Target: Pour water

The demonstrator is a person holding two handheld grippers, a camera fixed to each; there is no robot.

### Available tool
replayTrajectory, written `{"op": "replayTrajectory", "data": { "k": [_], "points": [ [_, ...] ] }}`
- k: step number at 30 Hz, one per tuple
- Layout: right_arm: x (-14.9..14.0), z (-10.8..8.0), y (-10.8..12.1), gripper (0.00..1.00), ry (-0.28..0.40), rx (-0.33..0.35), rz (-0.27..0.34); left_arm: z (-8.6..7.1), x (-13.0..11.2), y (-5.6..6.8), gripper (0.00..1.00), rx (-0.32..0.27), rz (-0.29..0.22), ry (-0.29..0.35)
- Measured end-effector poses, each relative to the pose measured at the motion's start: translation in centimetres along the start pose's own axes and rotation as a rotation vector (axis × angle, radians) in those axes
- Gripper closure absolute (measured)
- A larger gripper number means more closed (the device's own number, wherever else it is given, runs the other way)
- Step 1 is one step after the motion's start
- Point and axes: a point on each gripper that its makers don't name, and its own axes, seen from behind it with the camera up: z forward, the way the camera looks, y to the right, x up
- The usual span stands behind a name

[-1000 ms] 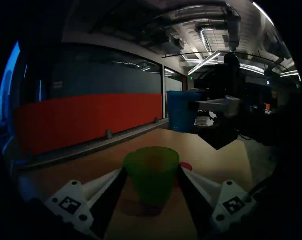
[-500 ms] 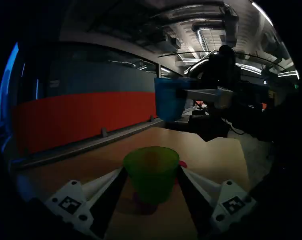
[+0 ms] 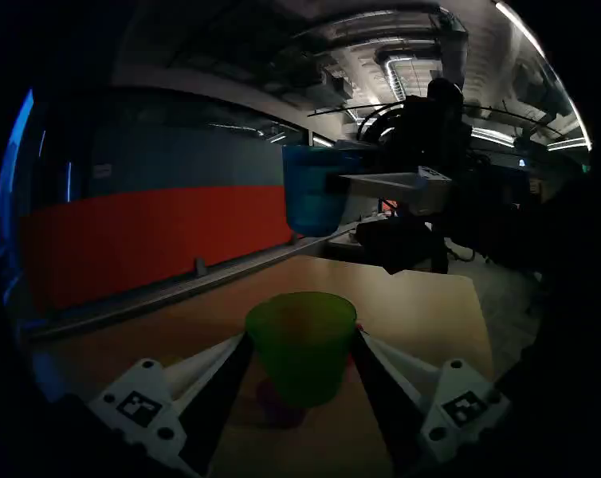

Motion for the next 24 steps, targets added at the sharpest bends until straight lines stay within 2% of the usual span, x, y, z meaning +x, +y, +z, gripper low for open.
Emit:
{"op": "replayTrajectory", "data": {
  "k": [5,24],
  "points": [
    [0.3,0.3,0.1,0.09,-0.001,0.004,-0.040,0.0,0.1,0.5,0.14,-0.020,0.004,0.002],
    [1.0,1.6,0.0,0.09,-0.007,0.036,-0.185,-0.4,-0.1,1.0,0.14,-0.055,0.009,0.002]
  ]
}}
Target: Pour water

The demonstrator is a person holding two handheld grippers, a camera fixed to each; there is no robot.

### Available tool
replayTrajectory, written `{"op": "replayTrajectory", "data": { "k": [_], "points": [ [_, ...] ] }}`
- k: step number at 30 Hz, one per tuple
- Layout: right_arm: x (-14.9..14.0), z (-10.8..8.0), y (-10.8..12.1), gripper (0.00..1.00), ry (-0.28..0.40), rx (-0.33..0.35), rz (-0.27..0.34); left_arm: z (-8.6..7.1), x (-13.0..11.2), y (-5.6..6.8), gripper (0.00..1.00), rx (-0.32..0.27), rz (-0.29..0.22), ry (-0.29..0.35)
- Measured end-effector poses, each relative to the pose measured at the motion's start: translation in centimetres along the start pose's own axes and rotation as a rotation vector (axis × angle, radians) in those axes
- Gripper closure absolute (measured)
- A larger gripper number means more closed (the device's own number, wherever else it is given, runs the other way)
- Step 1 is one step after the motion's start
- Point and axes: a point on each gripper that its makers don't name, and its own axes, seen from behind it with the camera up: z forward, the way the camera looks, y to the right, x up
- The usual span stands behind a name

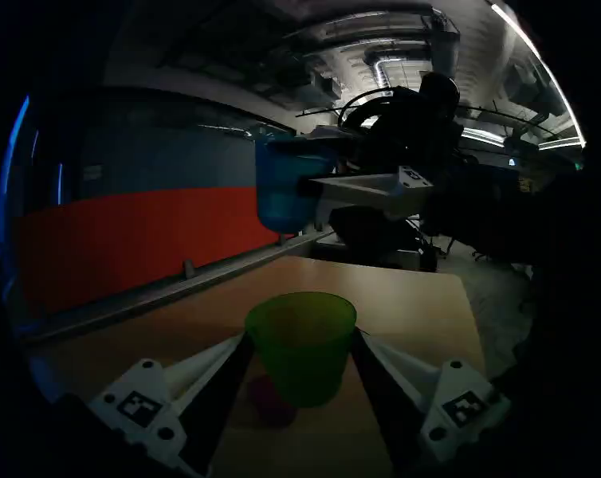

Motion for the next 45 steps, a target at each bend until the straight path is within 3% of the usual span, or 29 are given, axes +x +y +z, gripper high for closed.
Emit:
{"op": "replayTrajectory", "data": {
  "k": [11,45],
  "points": [
    [0.1,0.8,-0.5,0.09,-0.001,0.021,-0.094,-0.4,0.4,0.3,0.14,-0.025,-0.005,0.017],
    [0.3,2.1,-2.1,0.08,-0.025,0.068,-0.275,-0.4,1.5,0.2,0.14,-0.055,0.003,0.031]
  ]
}}
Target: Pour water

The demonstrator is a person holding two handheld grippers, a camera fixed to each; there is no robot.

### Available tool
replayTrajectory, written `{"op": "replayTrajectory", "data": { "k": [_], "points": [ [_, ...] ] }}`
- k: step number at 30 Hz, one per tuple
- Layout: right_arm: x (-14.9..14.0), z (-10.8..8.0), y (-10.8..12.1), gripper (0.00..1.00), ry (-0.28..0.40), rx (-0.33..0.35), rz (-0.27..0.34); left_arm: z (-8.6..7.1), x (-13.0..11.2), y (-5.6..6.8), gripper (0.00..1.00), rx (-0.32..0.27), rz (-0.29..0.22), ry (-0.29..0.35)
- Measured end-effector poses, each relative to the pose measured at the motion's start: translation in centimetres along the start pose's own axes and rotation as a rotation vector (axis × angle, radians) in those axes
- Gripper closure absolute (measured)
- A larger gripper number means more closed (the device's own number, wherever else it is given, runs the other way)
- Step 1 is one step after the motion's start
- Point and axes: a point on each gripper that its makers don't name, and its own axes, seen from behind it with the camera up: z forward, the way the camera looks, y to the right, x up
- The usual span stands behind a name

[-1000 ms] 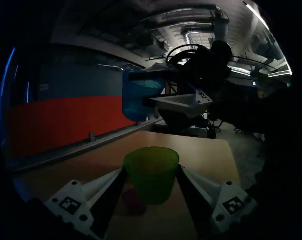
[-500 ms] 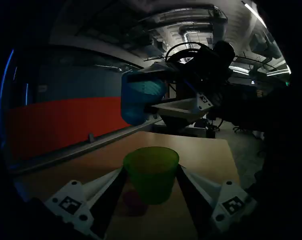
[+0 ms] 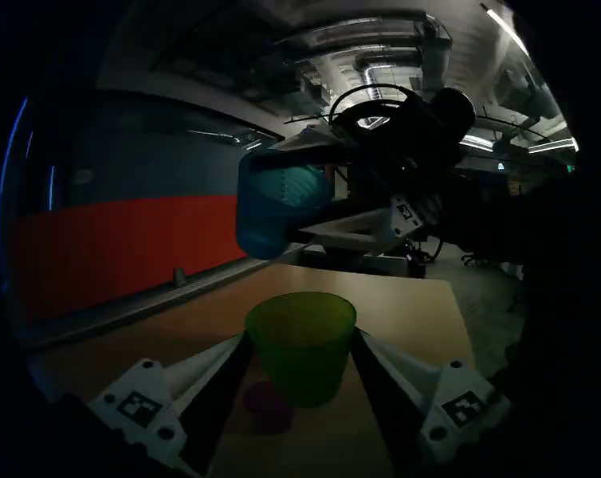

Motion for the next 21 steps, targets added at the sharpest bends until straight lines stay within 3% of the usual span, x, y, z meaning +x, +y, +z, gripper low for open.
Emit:
{"op": "replayTrajectory", "data": {
  "k": [21],
  "points": [
    [-0.35,0.36,0.04,0.08,-0.024,0.011,-0.115,0.21,0.49,0.12,0.14,-0.015,0.008,0.003]
  ]
}}
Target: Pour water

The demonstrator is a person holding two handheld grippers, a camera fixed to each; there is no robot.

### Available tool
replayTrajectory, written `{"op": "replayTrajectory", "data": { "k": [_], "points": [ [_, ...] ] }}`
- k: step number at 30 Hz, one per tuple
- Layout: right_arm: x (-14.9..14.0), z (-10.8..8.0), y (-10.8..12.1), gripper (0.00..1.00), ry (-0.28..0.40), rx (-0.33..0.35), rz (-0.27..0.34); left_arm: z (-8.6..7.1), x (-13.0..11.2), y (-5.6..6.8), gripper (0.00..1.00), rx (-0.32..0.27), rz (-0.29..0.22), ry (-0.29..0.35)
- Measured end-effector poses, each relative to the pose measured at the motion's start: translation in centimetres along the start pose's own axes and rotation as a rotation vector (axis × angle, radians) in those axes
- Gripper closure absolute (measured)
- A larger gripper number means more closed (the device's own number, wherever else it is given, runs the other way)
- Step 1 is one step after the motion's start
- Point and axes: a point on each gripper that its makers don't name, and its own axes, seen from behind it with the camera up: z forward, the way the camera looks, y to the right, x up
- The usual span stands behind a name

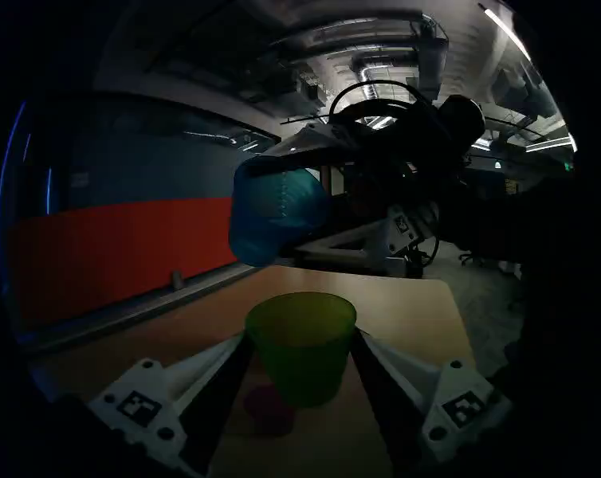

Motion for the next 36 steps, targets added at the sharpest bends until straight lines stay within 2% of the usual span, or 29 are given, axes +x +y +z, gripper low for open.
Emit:
{"op": "replayTrajectory", "data": {
  "k": [17,24,36],
  "points": [
    [-0.25,0.42,-0.03,0.08,-0.022,0.007,-0.070,0.16,0.11,-0.15,0.14,0.000,0.005,0.002],
    [-0.45,0.65,-0.09,0.08,-0.034,0.007,-0.105,0.33,0.07,-0.65,0.14,0.008,0.005,0.003],
    [-0.70,0.80,0.09,0.08,-0.045,0.001,-0.147,0.53,-0.06,-0.37,0.14,0.000,0.009,0.002]
  ]
}}
